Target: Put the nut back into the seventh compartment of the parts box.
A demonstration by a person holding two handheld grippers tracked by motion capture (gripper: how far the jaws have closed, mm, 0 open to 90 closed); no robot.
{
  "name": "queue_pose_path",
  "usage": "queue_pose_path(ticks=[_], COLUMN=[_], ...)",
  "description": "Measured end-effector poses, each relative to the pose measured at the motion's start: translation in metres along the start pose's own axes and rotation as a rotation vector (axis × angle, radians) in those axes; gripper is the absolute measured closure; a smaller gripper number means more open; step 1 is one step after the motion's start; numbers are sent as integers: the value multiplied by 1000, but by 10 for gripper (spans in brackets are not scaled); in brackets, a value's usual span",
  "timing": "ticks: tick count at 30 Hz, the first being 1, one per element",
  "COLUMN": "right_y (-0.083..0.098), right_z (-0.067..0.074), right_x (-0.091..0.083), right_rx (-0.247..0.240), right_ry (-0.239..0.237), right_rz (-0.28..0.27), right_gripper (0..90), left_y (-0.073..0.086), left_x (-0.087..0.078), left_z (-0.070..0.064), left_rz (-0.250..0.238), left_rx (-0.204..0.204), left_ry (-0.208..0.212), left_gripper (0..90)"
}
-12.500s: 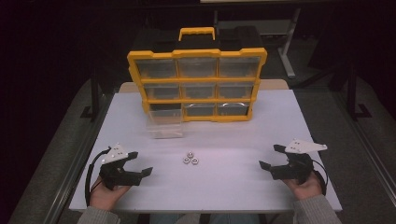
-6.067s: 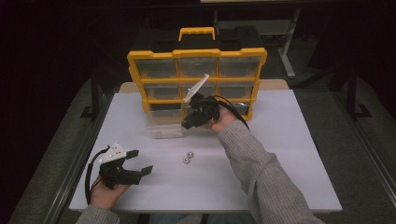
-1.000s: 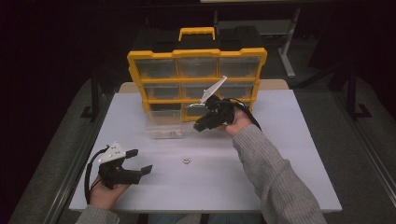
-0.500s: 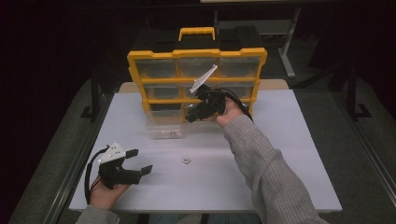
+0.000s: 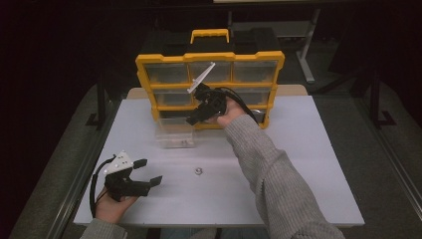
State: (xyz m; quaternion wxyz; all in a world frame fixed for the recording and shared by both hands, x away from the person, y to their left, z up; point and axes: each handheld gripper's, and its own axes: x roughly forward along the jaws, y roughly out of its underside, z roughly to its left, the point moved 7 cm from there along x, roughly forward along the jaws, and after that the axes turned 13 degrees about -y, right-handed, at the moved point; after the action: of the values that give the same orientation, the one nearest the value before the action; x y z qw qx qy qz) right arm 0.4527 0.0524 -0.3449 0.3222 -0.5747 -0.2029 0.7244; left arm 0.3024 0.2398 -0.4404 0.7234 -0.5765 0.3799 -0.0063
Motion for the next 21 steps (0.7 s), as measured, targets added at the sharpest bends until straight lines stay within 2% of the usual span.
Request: queue_pose_path(ticks=[13, 21], right_y=[-20, -24], right_z=[-8, -14], right_x=[27, 45], right_rx=[-5, 10], right_ry=[-5, -5], right_rz=[29, 61], right_gripper=[689, 690], left_y=[0, 0], left_x=[-1, -1], left_z=[1, 2], left_rz=[0, -5], left_rx=[5, 2], left_ry=[2, 2], left_gripper=[166, 166])
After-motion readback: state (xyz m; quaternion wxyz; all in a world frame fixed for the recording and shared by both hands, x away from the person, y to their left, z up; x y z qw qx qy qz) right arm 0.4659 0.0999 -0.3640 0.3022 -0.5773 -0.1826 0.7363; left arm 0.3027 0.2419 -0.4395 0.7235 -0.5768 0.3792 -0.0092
